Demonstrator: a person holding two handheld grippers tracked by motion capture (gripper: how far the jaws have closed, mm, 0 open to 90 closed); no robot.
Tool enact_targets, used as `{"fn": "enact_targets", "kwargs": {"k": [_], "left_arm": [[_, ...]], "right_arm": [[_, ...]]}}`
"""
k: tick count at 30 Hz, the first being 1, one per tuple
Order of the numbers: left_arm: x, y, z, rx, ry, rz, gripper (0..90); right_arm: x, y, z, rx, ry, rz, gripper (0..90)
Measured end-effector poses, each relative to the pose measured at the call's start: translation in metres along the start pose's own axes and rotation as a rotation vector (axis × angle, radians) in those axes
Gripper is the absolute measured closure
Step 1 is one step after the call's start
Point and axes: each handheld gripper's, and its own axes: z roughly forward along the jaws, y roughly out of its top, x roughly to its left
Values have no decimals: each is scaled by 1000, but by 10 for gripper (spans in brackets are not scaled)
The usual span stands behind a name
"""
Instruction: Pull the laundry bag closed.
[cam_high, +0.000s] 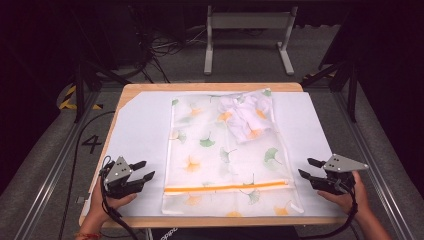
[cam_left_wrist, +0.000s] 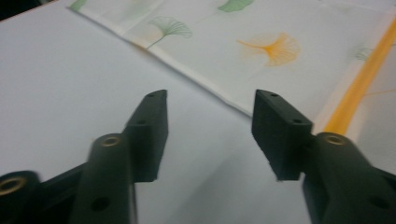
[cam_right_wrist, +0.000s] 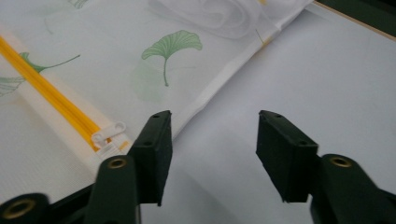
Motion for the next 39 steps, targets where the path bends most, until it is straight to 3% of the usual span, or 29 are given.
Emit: {"fn": "enact_targets", "kwargs": {"k": [3, 4, 7, 12, 23, 39], "left_arm": [[4, -3, -1, 5, 22, -15, 386], [6, -4, -2, 13, 32, -26, 315], [7, -10, -4, 20, 60, -49, 252], [2, -16, -12, 7, 62, -81, 135], [-1, -18, -15, 0, 66, -85, 115], [1, -19, -16, 6, 72, -91, 121]], "right_arm": [[-2, -2, 1, -2, -23, 28, 340], [-4, -6, 2, -5, -44, 60, 275], [-4, -9, 2, -3, -73, 75, 219], [-2, -16, 1, -15, -89, 99, 131], [10, -19, 7, 3, -86, 74, 124], [12, -18, 10, 13, -91, 61, 129]]}}
